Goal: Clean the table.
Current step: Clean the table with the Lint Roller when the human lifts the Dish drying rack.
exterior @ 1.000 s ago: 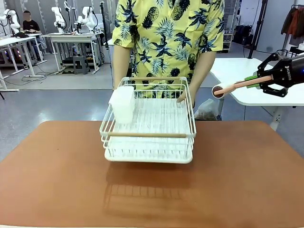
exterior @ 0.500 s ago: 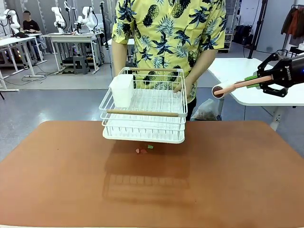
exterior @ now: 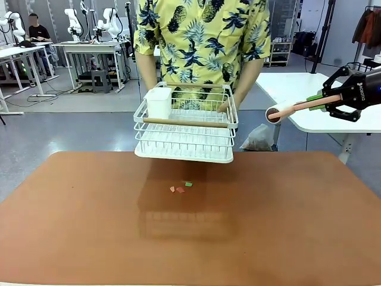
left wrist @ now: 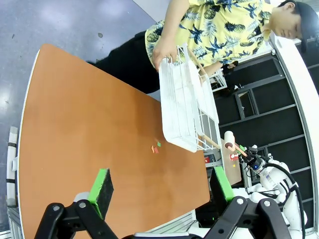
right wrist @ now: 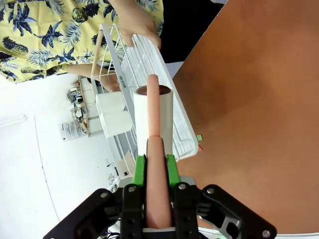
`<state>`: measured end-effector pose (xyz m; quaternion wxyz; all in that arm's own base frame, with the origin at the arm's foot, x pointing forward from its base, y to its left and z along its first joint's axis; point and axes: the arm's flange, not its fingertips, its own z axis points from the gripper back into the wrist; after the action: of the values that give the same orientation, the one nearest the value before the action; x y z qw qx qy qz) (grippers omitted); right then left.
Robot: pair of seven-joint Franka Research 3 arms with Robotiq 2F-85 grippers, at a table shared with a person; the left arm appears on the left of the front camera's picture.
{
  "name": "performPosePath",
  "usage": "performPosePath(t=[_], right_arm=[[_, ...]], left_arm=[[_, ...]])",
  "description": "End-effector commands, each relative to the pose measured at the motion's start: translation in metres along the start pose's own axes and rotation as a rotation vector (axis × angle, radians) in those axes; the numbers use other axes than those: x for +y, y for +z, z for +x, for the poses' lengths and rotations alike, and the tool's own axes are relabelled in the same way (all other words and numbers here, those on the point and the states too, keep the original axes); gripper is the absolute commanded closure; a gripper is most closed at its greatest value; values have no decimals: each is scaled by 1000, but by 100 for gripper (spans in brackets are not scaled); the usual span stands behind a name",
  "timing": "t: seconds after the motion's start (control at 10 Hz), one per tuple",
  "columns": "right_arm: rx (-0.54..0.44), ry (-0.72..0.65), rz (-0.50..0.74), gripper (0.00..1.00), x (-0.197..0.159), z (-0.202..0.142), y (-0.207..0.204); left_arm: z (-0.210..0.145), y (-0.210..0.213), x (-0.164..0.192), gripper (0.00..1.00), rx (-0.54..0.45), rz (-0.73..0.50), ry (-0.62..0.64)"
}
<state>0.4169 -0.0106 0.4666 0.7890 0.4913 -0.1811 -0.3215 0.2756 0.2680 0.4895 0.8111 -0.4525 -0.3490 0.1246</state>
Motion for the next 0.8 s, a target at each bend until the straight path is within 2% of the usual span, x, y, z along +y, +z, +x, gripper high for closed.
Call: performPosePath(t=[0.0,0.6,0.7], right_arm=[[2,-1,2,100,1,0,0],[2,-1,2,100,1,0,0],[0,0,0,79,0,0,0]], left_arm=[[0,3,0,0,-5,-9,-12],[0,3,0,0,-5,-9,-12],[0,3,0,0,-5,-9,-12]])
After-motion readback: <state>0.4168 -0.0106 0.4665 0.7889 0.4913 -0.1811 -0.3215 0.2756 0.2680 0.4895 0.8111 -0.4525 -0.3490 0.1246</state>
